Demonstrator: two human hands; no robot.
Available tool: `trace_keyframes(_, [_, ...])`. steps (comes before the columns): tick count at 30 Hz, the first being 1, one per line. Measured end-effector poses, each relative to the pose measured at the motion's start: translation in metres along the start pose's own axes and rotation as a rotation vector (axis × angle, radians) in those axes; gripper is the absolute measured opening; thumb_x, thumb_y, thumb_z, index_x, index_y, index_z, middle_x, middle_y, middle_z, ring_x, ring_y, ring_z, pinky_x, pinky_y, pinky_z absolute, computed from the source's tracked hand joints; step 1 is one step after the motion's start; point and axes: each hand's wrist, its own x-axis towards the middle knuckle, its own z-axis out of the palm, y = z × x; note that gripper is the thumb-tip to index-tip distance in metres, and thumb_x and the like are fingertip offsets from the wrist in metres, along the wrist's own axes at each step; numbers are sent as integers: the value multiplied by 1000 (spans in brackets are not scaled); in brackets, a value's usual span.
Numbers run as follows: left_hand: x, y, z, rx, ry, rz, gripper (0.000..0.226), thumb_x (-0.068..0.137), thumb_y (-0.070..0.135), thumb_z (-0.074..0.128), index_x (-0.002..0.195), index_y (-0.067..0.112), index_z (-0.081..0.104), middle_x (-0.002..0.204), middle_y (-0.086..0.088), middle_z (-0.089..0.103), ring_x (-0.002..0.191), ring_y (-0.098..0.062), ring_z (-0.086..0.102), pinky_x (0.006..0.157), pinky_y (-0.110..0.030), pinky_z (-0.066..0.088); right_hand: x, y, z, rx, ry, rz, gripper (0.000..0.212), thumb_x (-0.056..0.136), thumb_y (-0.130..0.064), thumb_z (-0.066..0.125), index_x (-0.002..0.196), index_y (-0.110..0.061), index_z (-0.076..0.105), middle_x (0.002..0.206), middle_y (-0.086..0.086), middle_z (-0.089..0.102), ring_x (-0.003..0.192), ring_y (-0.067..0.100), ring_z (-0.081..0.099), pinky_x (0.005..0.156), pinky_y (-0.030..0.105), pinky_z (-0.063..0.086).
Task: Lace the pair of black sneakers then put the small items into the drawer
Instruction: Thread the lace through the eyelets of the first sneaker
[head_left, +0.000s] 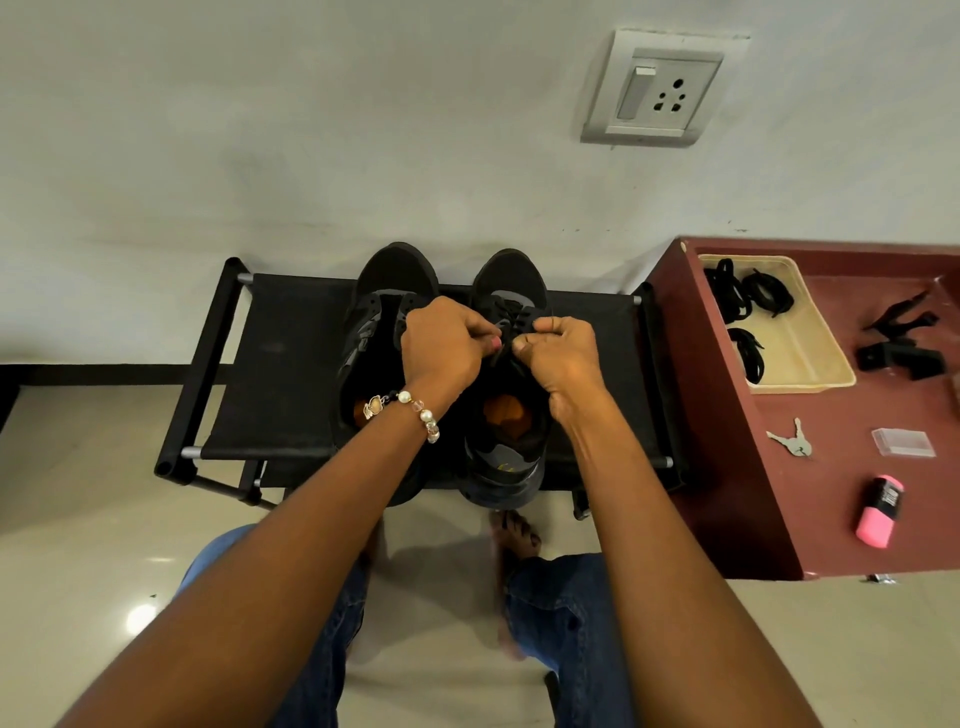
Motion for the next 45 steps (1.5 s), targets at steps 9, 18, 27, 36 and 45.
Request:
trace_keyframes(9, [4, -2, 0, -8, -30, 3, 9, 78, 18, 79, 87, 21, 78, 84, 0, 74, 84, -17, 69, 81, -37, 58, 1, 0, 1, 28, -26, -12, 35, 78, 9, 67, 90, -20, 51, 76, 5, 70, 88, 25, 69, 88, 47, 56])
trace_keyframes(18, [3, 6, 0, 217, -61, 32, 16, 93, 19, 58, 92, 16, 74, 97, 0, 72, 93, -21, 65, 75, -29, 44, -3, -11, -21, -71, -179, -155, 37, 72, -2, 82, 106, -9, 68, 84, 2, 70, 89, 19, 70, 88, 35, 57])
trace_keyframes(27, [11, 22, -31, -598, 66, -253, 22, 101, 13, 41, 85, 16, 56, 97, -13, 69, 84, -25, 71, 76, -37, 60, -19, -16, -53, -791, -310, -64, 50, 68, -49, 84, 77, -16, 49, 83, 2, 55, 69, 19, 57, 56, 32, 54])
trace_keyframes(36, [15, 40, -84, -795, 239, 186, 11, 93, 10, 56, 86, 18, 60, 65, 6, 55, 51, -8, 44, 51, -24, 41, -25, -11, -43, -766, -440, 53, 44, 82, -33, 77, 112, -8, 58, 111, 12, 62, 92, 30, 65, 72, 46, 61])
trace_keyframes(45, [14, 15, -20, 590, -265, 278, 17, 92, 20, 63, 103, 15, 75, 108, -13, 69, 99, -32, 63, 89, -40, 52, -24, -4, -26, -795, -308, -51, 24, 87, -13, 59, 108, 0, 60, 112, 20, 59, 99, 39, 60, 83, 51, 56])
